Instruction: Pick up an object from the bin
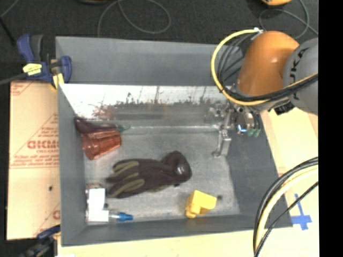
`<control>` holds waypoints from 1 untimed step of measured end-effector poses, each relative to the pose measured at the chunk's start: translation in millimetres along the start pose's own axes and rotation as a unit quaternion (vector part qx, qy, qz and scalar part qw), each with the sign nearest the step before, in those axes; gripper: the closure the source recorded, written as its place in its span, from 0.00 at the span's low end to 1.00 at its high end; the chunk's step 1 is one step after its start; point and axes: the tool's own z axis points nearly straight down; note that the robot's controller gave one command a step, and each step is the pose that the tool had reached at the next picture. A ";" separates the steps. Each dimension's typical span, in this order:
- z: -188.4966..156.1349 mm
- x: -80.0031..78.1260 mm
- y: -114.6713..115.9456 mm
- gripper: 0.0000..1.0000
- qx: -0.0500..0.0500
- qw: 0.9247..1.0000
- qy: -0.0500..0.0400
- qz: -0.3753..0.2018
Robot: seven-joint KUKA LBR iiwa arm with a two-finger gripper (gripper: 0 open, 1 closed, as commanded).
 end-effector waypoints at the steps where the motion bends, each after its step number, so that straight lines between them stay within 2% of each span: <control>1: -5.3 -1.4 0.2 0.00 0.000 1.000 -0.004 -0.001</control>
Offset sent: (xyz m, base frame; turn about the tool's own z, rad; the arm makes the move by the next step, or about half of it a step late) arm -0.0122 0.1010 -0.1023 -0.3221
